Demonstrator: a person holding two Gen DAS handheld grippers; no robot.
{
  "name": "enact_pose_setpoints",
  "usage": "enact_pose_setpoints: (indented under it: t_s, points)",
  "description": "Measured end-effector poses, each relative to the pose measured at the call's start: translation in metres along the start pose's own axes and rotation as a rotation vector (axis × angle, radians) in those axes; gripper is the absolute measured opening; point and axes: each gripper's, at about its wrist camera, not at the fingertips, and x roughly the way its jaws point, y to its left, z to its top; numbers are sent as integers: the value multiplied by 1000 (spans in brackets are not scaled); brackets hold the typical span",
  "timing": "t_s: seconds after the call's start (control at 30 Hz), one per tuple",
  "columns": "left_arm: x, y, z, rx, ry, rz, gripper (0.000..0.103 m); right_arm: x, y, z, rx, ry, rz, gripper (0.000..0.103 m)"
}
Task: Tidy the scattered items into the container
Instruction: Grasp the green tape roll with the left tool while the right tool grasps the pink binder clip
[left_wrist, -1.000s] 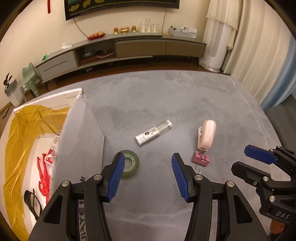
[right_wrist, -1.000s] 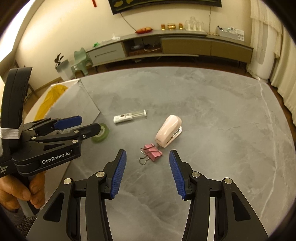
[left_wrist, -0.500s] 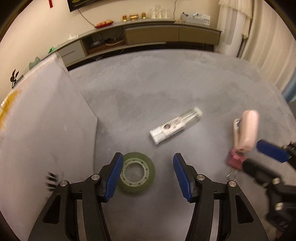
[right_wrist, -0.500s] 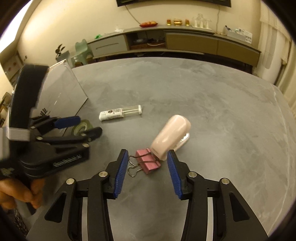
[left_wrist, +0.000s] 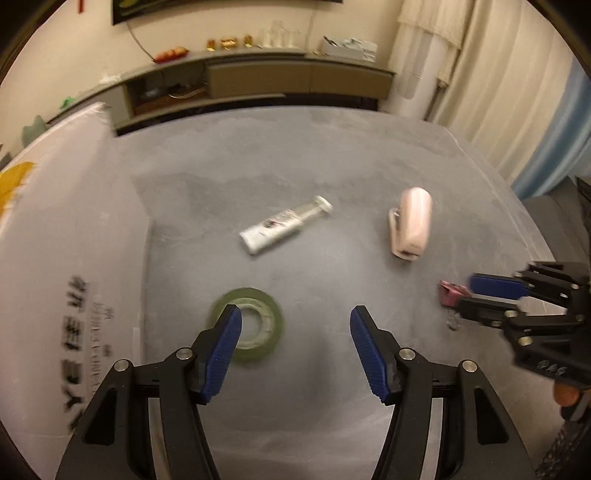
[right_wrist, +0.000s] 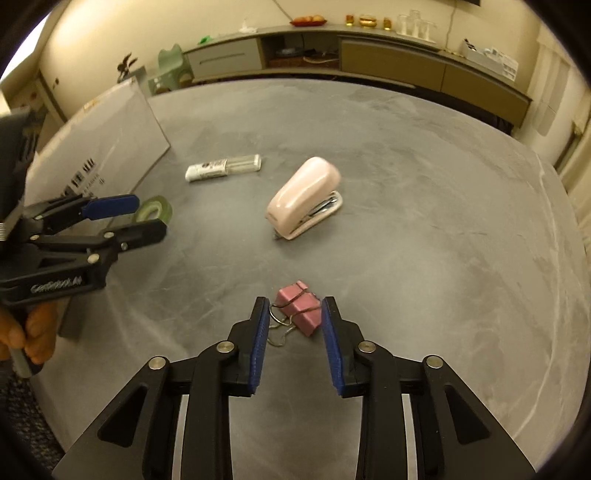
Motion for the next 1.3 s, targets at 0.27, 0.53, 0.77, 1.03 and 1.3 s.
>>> enact_pose_setpoints:
  t_s: [0.27, 0.53, 0.77, 1.03, 1.3]
  points:
    - [9, 9, -5, -45, -37, 70, 65, 7, -2, 1, 34, -6, 41, 43]
    - [14, -5, -9, 34, -18, -40, 64, 10, -9, -14, -62, 30, -29, 51]
    - [15, 4, -6, 6, -32, -29, 64, 5, -13, -10, -4, -44, 26, 50]
    - [3, -13, -9, 72, -71, -134, 64, 0, -31, -11, -41, -9, -56, 48]
    - [16, -25, -17, 87, -50, -37, 65, 12, -2, -13, 59, -63, -78, 54]
